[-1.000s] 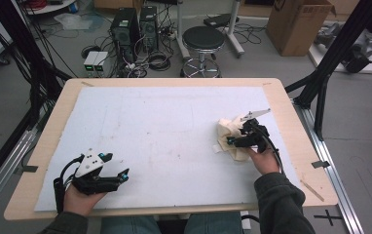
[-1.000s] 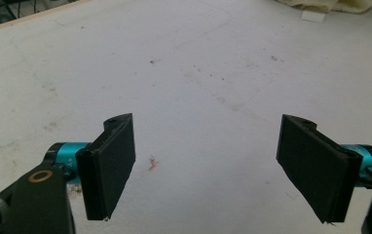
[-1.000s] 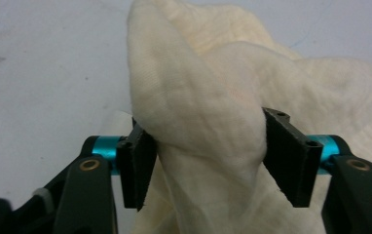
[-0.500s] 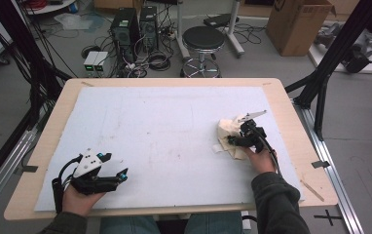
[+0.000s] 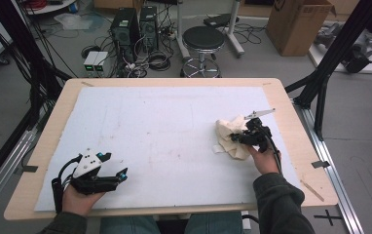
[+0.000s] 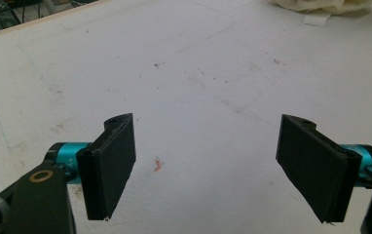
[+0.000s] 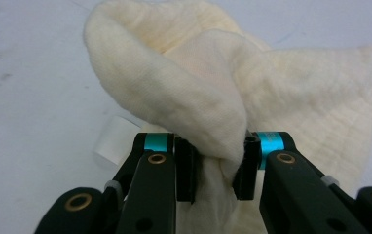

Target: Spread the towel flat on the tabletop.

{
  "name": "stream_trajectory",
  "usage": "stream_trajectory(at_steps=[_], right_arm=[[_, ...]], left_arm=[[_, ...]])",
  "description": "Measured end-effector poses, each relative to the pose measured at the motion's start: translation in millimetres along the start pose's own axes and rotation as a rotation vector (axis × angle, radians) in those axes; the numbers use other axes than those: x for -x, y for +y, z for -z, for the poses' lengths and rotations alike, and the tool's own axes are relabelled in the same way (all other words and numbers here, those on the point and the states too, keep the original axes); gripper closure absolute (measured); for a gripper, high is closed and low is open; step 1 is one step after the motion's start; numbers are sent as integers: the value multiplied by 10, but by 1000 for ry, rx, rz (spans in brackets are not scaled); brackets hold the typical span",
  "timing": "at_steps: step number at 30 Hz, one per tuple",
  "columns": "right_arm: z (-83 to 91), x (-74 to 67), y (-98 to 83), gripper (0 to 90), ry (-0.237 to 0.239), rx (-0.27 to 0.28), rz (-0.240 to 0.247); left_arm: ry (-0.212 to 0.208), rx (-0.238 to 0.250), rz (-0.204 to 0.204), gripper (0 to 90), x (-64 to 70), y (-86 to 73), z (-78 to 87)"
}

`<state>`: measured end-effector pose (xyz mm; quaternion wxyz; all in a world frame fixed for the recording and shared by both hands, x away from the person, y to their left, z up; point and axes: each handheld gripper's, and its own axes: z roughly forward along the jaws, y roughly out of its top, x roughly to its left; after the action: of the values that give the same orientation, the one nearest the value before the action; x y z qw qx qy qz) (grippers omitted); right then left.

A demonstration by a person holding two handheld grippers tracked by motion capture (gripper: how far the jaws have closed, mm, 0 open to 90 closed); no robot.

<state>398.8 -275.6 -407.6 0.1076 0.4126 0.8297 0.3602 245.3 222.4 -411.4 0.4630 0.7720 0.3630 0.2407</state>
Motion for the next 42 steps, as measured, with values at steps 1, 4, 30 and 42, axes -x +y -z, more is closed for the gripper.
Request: stream_trajectory(at_steps=[1,4,30,42], right_arm=[[43,-45,41,766,13,7,12],[88,-131,111,766,35,12,27],[-81,-967,727,766,189,69,123],[-455,-1323,881,762,236,57,137]], left_arm=[[0,2,0,227,0,0,-3],[-1,0,-4,227,2,7,-1],[11,15,-8,226,-15,5,34],[8,22,-4,226,-30,1,44]])
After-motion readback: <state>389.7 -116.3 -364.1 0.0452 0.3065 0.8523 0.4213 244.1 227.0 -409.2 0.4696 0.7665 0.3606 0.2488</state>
